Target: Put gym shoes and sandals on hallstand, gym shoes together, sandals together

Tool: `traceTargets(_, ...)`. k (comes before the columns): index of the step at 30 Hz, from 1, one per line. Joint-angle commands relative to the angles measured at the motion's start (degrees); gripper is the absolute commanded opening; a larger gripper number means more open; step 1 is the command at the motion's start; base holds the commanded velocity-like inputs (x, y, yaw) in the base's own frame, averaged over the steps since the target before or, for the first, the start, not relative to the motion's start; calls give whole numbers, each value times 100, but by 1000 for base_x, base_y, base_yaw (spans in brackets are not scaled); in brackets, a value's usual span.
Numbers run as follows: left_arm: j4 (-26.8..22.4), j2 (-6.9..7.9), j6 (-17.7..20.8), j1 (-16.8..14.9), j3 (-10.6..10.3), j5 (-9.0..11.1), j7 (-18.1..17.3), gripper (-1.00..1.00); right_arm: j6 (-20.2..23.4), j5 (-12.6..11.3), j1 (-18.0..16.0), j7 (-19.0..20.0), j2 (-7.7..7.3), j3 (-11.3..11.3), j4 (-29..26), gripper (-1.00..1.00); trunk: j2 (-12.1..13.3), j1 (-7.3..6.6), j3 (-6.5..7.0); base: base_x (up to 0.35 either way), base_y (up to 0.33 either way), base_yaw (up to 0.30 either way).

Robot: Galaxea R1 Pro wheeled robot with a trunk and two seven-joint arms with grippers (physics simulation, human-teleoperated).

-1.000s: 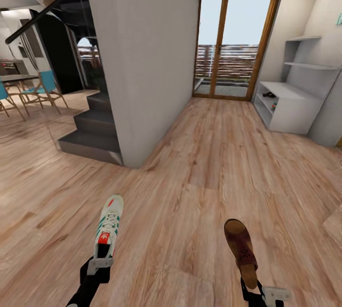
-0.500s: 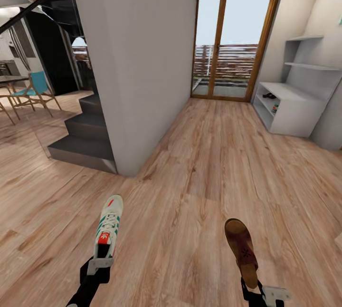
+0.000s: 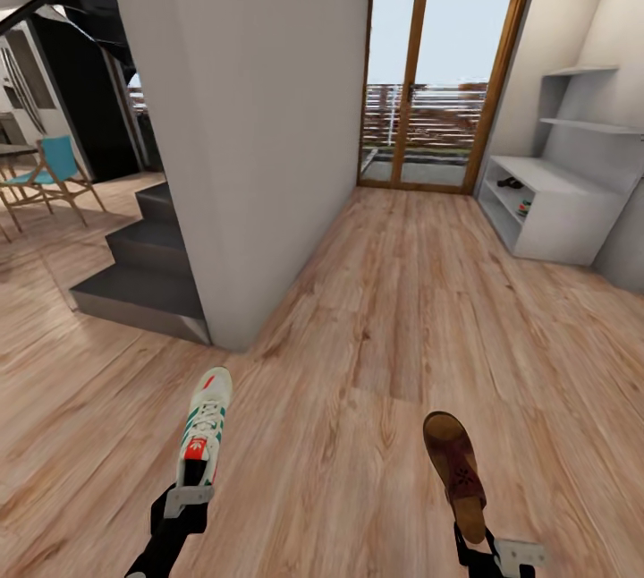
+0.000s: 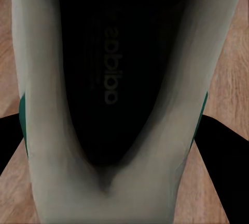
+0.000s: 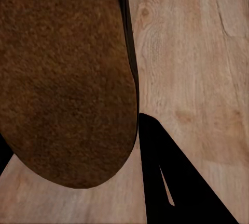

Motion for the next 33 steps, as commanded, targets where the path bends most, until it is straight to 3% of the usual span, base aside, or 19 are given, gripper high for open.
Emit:
traceTargets(1, 1, -4, -20, -4, 49, -55, -34, -100, -14, 25, -6, 46, 4, -47, 2, -100, -2, 2, -5, 336, 0, -148)
traceTargets(8, -5, 2, -20, -4, 51, -55, -34, -100, -18, 25, -6, 46, 5, -48, -7, -100, -2, 2, -5, 336, 0, -115)
traceTargets(33, -5, 1, -20, -4, 55, -55, -34, -100, -18, 29, -6, 57, -5, -39, -10, -100, -2, 2, -5, 337, -26, -2)
